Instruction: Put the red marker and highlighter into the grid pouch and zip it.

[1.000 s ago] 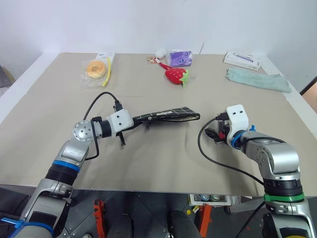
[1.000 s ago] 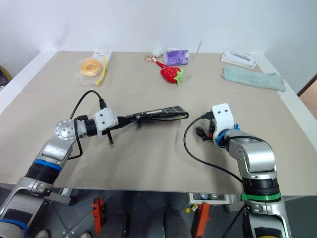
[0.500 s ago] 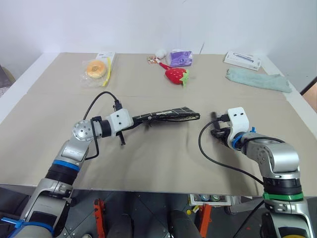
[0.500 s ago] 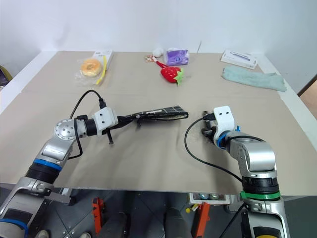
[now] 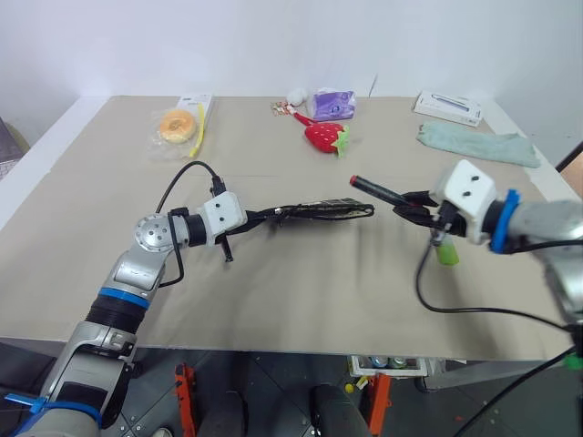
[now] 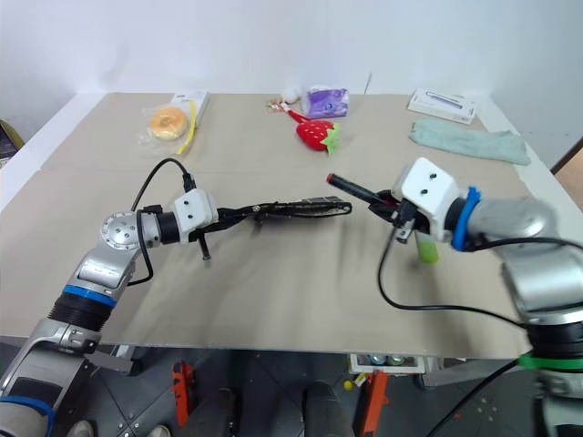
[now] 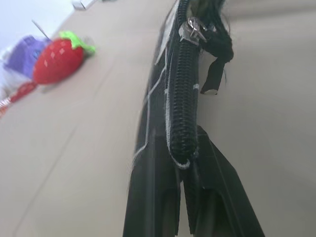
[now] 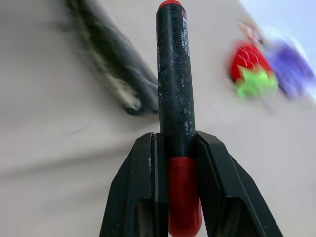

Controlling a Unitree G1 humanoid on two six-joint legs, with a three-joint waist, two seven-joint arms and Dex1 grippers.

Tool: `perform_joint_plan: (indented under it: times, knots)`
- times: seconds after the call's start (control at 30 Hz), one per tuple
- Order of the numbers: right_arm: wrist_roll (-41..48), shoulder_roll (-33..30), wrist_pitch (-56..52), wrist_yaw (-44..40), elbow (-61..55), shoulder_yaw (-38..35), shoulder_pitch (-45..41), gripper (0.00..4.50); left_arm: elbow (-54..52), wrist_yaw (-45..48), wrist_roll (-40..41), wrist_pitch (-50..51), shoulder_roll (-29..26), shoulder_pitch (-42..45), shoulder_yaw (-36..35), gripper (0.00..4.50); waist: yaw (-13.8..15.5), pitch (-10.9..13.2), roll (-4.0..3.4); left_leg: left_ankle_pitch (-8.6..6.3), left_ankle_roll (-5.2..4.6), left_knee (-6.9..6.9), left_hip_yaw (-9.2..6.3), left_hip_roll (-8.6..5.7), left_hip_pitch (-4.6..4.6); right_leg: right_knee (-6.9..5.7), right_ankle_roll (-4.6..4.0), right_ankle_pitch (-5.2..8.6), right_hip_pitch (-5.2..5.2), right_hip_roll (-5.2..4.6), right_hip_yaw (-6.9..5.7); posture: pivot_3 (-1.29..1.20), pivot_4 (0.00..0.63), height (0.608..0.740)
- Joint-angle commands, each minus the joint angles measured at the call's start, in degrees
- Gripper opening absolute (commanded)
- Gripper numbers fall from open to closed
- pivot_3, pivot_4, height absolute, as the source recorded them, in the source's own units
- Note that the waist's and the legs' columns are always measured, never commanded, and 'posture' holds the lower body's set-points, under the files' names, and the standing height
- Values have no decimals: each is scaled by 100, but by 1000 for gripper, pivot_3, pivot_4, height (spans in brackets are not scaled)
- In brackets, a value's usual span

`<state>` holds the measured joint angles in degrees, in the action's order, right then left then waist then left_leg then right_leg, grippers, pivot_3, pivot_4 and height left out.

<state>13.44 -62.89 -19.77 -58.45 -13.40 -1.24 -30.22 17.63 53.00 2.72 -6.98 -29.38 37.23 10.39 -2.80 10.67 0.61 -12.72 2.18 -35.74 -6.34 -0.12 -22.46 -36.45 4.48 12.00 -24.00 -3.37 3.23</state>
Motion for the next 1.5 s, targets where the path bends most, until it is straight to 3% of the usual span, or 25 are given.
perform_joint_plan:
  times: [0.03, 0.43, 0.8, 1.2, 1.5]
  knots:
    - [-59, -103, 286, -396, -194, 106, -287, 498, -60, 4, 13, 23, 2, 103, -72, 0, -4, 4, 9, 0, 0, 0, 0, 3, 3, 0, -1, -1, 1, 4, -1, 0, 150, 740]
    - [-1196, 91, 202, -430, -134, 1099, -762, 498, -202, -5, 19, 105, 66, 45, -56, 0, 15, 8, 11, 3, 5, -5, 0, 2, -1, 0, -6, -8, -1, 1, 1, 0, 150, 740]
    - [-1873, 459, 369, -334, 434, 1369, -1040, 498, -374, 15, 57, 169, 119, -3, -48, 0, 12, 9, 9, 3, 6, -7, 1, 0, -2, 0, -8, -11, -2, 0, 2, 0, 150, 740]
    - [-2695, 2054, 232, -62, 791, 2289, -1758, 498, -639, 62, 110, 352, 232, -104, 14, 0, 5, 9, 8, 16, 27, -10, 0, 0, -3, -4, -10, -23, -4, 1, 3, 0, 150, 740]
    - [-2999, 2557, 676, 95, 1163, 2411, -1903, 498, -818, 62, 136, 465, 253, -193, 17, 0, 5, 9, 8, 19, 33, -9, -1, 0, -3, -4, -37, -41, -4, 2, 2, 0, 150, 740]
